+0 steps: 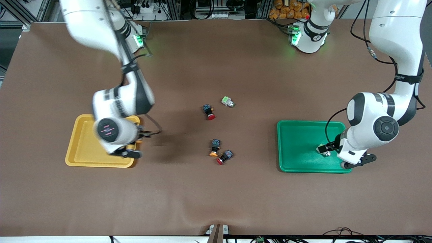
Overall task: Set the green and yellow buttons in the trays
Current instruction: 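Release the green button in the tray while the right gripper carries yellow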
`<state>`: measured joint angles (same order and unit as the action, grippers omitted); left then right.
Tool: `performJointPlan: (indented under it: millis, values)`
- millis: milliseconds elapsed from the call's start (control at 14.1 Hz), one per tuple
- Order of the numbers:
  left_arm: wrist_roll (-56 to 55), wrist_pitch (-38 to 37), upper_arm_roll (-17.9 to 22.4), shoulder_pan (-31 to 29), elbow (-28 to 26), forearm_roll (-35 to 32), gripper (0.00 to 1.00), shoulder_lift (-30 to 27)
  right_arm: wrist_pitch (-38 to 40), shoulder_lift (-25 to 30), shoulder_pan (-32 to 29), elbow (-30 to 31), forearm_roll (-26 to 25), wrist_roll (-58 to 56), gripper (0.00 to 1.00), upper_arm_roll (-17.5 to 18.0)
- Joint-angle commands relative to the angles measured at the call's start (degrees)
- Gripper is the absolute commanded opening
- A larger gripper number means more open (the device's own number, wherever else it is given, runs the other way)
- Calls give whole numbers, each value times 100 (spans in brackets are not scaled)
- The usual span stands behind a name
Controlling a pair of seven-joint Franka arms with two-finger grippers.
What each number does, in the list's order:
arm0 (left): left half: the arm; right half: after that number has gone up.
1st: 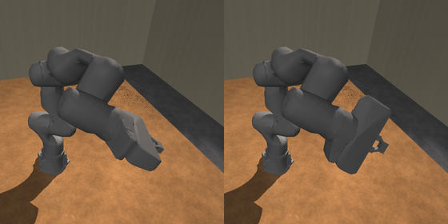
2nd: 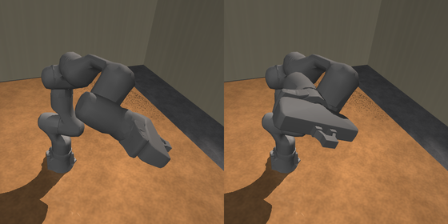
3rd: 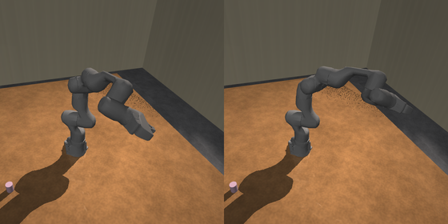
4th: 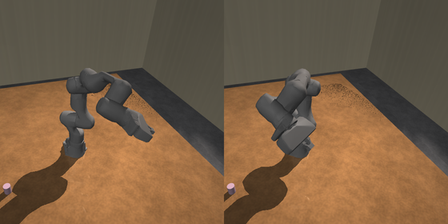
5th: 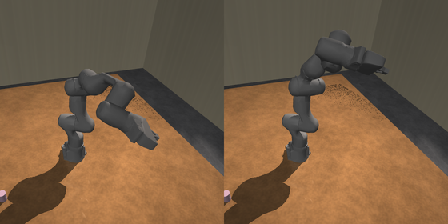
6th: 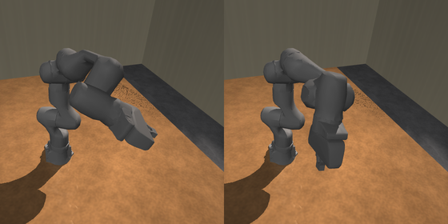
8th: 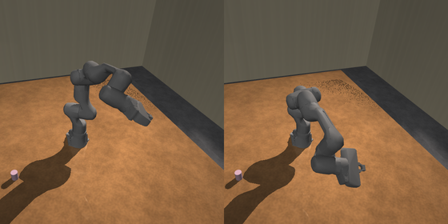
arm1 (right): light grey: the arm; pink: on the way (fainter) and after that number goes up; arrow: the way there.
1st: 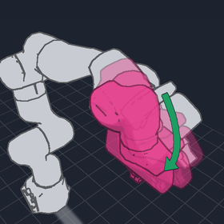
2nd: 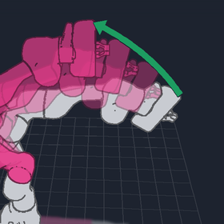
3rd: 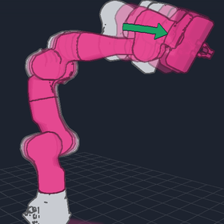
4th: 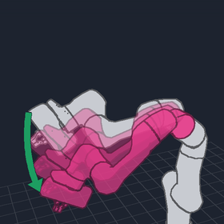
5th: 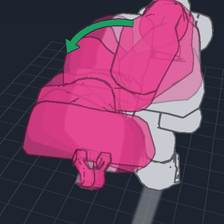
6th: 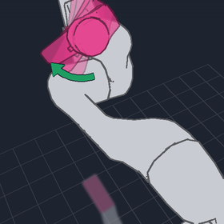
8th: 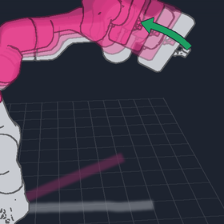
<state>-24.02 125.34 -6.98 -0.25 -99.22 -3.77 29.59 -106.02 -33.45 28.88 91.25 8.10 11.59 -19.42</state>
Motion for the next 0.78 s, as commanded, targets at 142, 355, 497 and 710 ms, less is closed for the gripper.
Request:
performJointPlan:
  millis: [142, 355, 497, 710]
  values:
    - [-1602, -71, -866, 244, -185, 193, 100, -40, -251, 24, -1619, 411, 34, -2175, 0, 132]
    - [-2964, -63, -954, 841, -659, 193, 100, -383, -1147, -38, -1929, 928, 384, -2984, 0, 141]
    - [-3598, -36, -964, 1306, -774, 193, 100, -349, -1184, -135, -2122, 939, 605, -3477, 0, 141]
    - [-4775, 51, -972, 1974, -783, 193, 100, -304, -1289, -328, -2220, 956, 956, -3760, 0, 141]
